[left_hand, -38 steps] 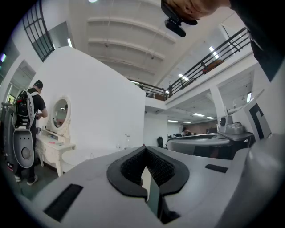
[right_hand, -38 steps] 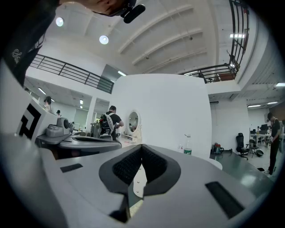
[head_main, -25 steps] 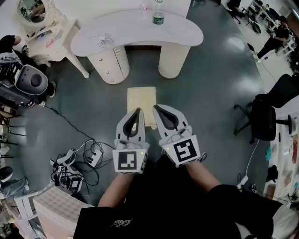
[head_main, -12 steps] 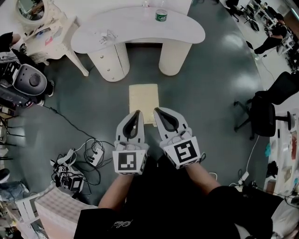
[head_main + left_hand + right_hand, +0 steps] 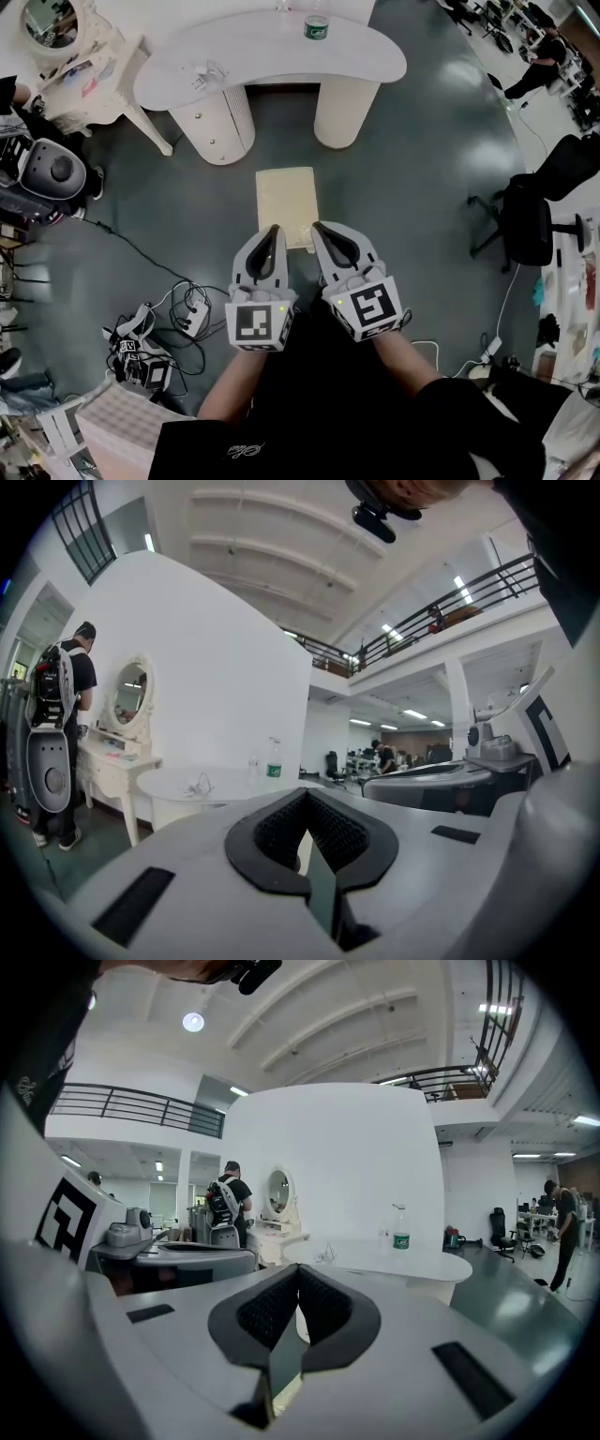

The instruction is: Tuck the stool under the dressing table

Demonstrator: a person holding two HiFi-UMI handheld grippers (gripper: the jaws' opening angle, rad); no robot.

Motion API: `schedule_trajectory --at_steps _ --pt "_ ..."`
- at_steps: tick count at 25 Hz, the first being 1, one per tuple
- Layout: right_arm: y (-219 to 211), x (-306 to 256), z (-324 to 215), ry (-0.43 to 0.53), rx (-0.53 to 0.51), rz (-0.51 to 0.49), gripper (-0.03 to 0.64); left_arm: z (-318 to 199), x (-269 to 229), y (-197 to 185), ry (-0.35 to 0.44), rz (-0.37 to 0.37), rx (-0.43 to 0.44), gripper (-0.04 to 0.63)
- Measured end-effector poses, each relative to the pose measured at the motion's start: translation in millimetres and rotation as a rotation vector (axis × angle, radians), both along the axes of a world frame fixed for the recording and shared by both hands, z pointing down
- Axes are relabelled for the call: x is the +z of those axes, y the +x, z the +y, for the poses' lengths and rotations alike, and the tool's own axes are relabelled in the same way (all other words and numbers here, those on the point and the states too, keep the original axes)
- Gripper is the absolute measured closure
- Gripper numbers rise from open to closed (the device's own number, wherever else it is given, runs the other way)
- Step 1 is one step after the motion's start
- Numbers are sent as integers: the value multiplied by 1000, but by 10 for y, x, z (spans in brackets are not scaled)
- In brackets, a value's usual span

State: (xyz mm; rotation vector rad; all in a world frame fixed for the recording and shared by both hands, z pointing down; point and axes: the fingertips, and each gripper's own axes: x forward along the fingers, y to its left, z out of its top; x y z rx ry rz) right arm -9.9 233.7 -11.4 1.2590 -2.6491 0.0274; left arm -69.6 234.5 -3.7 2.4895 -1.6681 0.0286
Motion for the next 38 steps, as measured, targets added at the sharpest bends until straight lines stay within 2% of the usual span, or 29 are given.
schedule_trajectory --at_steps 11,15,21,26,30,38 --pt "101 67 -590 -47 -31 -31 611 -558 88 76 -41 -19 -42 591" --pt "247 185 -857 -106 -28 -47 611 -825 202 199 -74 -30 -44 591" --pt "439 505 -1149 -205 -45 -64 611 -1119 496 475 -178 -46 -28 591" --pt "512 828 -1328 -319 -71 -61 611 -1329 781 692 -270 -23 -10 591" --pt "589 1083 -1532 -378 -74 -64 611 -1458 1082 766 -328 -65 -5 591" --pt "510 1713 -1792 -447 -108 3 611 -1685 1806 586 -468 -152 -32 591"
